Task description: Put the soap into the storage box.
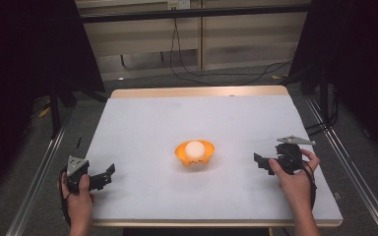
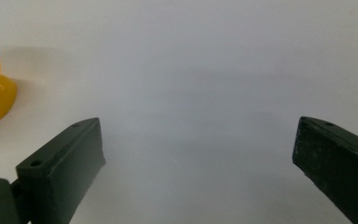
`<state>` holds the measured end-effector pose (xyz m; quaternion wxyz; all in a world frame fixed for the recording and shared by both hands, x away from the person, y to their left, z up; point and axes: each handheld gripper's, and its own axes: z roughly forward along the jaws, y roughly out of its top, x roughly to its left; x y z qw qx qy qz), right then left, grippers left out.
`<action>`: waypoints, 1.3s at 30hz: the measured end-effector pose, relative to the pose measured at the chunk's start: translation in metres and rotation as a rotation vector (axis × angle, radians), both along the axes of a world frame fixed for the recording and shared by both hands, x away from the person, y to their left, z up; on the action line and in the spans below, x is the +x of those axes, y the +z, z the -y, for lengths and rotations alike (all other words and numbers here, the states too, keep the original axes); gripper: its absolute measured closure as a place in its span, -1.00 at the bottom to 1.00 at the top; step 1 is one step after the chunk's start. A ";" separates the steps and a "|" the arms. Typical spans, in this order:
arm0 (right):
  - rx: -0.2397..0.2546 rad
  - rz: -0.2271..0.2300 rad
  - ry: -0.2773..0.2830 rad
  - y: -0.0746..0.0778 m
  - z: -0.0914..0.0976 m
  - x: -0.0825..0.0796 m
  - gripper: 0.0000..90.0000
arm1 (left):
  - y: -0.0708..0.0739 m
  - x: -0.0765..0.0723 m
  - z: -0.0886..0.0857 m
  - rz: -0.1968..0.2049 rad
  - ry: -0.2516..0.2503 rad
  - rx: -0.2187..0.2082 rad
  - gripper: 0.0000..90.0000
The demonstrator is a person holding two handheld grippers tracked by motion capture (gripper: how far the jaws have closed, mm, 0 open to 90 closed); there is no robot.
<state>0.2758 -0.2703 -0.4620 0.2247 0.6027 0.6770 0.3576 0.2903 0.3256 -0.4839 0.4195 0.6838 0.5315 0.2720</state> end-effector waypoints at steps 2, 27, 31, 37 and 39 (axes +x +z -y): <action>-0.001 0.000 -0.011 -0.001 0.007 -0.004 -0.96 | 0.000 0.000 0.000 0.001 0.001 0.001 -0.98; 0.013 0.026 -0.110 -0.020 0.082 -0.057 -0.97 | 0.000 -0.001 0.001 0.010 0.007 0.000 -0.97; 0.015 0.031 -0.114 -0.020 0.090 -0.061 -0.97 | 0.000 -0.001 0.001 0.012 0.005 0.002 -0.97; 0.038 0.064 -0.123 -0.020 0.103 -0.072 -0.97 | 0.000 -0.001 0.001 0.013 0.005 0.001 -0.97; 0.061 0.075 -0.129 -0.021 0.105 -0.074 -0.96 | 0.000 -0.001 0.001 0.012 0.004 0.002 -0.97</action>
